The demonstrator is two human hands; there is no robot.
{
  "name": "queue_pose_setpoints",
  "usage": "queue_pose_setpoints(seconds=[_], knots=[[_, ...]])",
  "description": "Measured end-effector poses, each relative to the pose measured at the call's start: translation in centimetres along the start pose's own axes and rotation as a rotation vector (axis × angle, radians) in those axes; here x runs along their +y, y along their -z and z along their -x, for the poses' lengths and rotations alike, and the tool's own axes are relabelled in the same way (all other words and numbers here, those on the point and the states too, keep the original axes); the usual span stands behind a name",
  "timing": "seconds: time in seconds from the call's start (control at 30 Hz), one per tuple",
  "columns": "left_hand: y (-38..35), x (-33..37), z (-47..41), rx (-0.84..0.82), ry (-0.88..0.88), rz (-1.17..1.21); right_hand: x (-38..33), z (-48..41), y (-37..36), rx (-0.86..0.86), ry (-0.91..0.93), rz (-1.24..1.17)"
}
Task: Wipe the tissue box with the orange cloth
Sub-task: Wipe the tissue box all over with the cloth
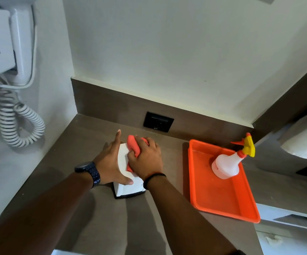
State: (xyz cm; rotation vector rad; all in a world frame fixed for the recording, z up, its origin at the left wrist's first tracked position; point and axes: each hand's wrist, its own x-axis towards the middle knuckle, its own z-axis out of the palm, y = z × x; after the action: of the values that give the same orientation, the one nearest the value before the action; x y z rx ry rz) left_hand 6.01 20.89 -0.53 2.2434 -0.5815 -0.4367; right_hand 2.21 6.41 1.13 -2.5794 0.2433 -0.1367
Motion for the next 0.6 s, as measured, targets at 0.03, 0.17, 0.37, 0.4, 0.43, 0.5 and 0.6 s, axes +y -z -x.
queue_pose_setpoints(seconds=[0.03, 0.17, 0.37, 0.4, 0.43, 0.5, 0.6], knots=[[-0.1, 0.1, 0.0, 0.009, 0.009, -0.006, -0.5, -0.2, -0.2, 0.009, -0.009, -0.002], [-0.2, 0.1, 0.3, 0.064, 0.015, -0.003, -1.7, 0.8, -0.8, 0.040, 0.089, 0.035], [-0.3, 0.3, 0.2, 0.047, 0.023, -0.022, 1.1, 1.1, 0.2, -0.008, 0.145, 0.032], [-0.3, 0.4, 0.2, 0.047, 0.028, -0.018, 1.3, 0.8, 0.3, -0.017, 0.119, 0.014], [-0.2, 0.4, 0.2, 0.049, 0.034, -0.015, 1.3, 0.3, 0.4, -0.025, 0.083, -0.002], [-0.2, 0.6, 0.2, 0.058, 0.050, -0.022, 0.8, -0.6, 0.3, -0.023, 0.020, -0.026], [-0.5, 0.8, 0.2, 0.076, 0.061, -0.017, -0.7, -1.2, -0.4, -0.005, 0.005, -0.048]])
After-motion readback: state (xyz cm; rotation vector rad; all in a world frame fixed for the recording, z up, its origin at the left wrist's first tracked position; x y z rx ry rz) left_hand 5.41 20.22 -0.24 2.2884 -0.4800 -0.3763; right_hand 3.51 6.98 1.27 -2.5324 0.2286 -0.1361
